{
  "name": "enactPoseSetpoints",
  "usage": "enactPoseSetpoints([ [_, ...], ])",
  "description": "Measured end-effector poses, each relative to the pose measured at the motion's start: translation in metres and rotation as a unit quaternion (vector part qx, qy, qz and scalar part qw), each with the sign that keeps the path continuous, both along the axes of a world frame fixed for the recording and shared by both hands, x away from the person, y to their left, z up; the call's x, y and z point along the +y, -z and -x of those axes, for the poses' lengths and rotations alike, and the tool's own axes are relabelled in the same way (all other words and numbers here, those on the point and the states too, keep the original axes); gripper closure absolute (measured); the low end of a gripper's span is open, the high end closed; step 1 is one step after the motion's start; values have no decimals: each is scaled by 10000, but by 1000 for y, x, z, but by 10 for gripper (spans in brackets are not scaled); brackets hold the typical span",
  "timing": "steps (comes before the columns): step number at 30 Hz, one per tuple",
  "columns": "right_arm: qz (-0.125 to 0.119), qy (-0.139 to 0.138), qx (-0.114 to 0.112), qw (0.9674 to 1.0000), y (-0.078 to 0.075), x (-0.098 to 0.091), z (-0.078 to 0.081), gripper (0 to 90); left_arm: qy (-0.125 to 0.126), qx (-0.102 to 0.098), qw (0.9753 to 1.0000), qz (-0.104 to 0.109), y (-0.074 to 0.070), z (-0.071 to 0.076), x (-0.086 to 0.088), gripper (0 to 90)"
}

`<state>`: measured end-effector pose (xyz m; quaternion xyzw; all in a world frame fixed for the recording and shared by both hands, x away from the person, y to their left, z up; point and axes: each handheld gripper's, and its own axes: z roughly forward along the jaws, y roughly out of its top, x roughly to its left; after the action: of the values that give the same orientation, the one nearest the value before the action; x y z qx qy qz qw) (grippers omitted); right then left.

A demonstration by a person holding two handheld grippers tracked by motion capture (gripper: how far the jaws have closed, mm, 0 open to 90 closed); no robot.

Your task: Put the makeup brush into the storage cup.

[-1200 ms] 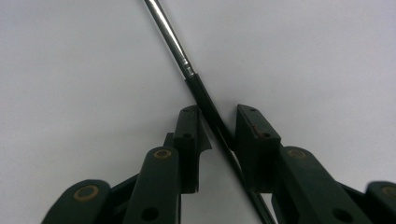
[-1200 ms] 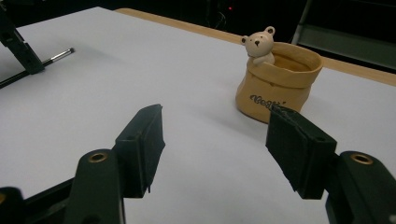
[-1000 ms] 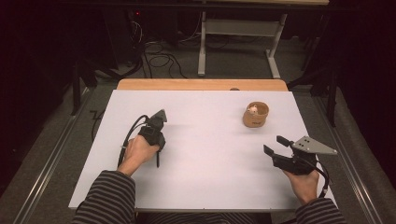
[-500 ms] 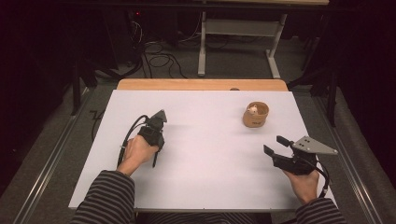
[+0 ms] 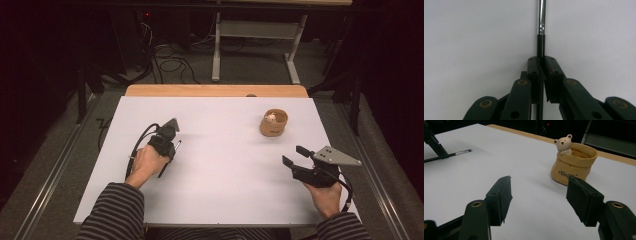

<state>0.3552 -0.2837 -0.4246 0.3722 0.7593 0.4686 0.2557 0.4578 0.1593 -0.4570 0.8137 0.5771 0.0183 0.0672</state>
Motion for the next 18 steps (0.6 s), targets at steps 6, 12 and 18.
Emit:
enactPoseSetpoints([
  [6,16,2,7,10000,0,1,0,384,65,-37,10000,21,0,1,0,834],
  [12,27,-1,6,10000,0,0,0,385,121,-72,9999,40,-1,1,1,835],
  [18,24,-9,9,10000,0,0,0,389,276,-142,9994,128,-3,4,-5,835],
])
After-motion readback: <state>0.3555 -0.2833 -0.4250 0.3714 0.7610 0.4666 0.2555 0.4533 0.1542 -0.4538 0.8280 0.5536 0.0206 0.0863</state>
